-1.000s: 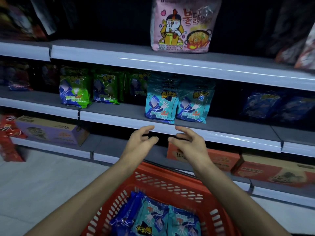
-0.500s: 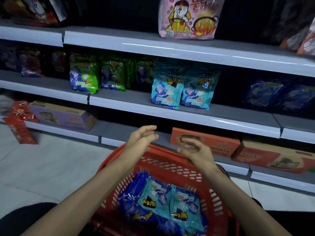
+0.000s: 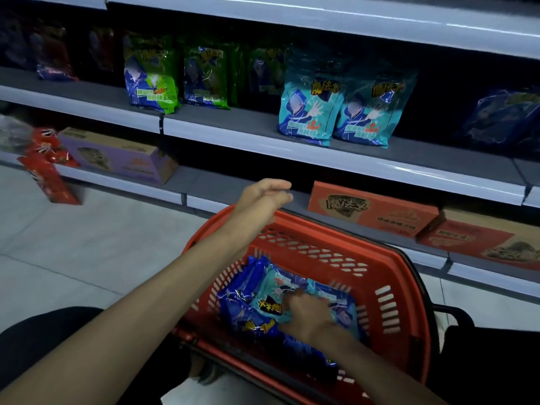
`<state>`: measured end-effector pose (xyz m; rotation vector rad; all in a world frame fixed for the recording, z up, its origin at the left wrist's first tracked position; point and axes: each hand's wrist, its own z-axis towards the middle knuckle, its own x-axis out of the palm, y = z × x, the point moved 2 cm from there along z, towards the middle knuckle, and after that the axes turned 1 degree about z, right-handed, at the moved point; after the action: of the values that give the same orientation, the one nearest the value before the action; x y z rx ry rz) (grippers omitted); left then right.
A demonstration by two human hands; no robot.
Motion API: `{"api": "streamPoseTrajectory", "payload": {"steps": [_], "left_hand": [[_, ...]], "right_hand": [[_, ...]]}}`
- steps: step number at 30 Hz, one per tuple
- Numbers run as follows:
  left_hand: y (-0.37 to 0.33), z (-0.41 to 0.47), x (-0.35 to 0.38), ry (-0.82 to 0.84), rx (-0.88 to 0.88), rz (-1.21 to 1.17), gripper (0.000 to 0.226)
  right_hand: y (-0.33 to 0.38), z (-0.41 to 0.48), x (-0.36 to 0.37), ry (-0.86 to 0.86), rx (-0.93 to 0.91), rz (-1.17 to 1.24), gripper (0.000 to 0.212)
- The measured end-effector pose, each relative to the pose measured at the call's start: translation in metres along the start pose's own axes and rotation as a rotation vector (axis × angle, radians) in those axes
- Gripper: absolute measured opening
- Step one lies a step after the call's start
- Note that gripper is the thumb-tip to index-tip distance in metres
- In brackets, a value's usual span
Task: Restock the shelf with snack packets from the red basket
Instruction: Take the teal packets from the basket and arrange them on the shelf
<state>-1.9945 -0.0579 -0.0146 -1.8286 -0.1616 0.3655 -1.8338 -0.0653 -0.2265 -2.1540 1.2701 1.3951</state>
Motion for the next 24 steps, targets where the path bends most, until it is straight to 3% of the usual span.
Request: {"api": "streamPoseTrajectory", "payload": {"steps": [4, 11, 14, 16, 20, 24], "left_hand": [[0.005, 0.001, -0.004, 0.003, -0.005, 0.015, 0.027], [0.009, 0.003, -0.009, -0.008, 0.004, 0.026, 0.028], [0.01, 0.004, -0.01, -0.015, 0.004, 0.025, 0.027], [0.01, 0.004, -0.011, -0.02, 0.009, 0.018, 0.027], [0.01, 0.0, -0.011, -0.028, 0.028, 0.005, 0.026], [0.011, -0.001, -0.009, -0.038, 0.034, 0.003, 0.025]], "right_hand": [[0.012, 0.012, 0.019, 0.008, -0.018, -0.173, 0.065], [0.018, 0.019, 0.014, -0.052, -0.055, -0.304, 0.057], [0.013, 0.019, 0.002, -0.167, -0.101, -0.287, 0.061], [0.006, 0.017, -0.013, -0.225, -0.1, -0.219, 0.063], [-0.006, 0.006, -0.06, -0.316, -0.029, 0.056, 0.022], [-0.02, -0.009, -0.104, -0.346, 0.049, 0.488, 0.013]]}}
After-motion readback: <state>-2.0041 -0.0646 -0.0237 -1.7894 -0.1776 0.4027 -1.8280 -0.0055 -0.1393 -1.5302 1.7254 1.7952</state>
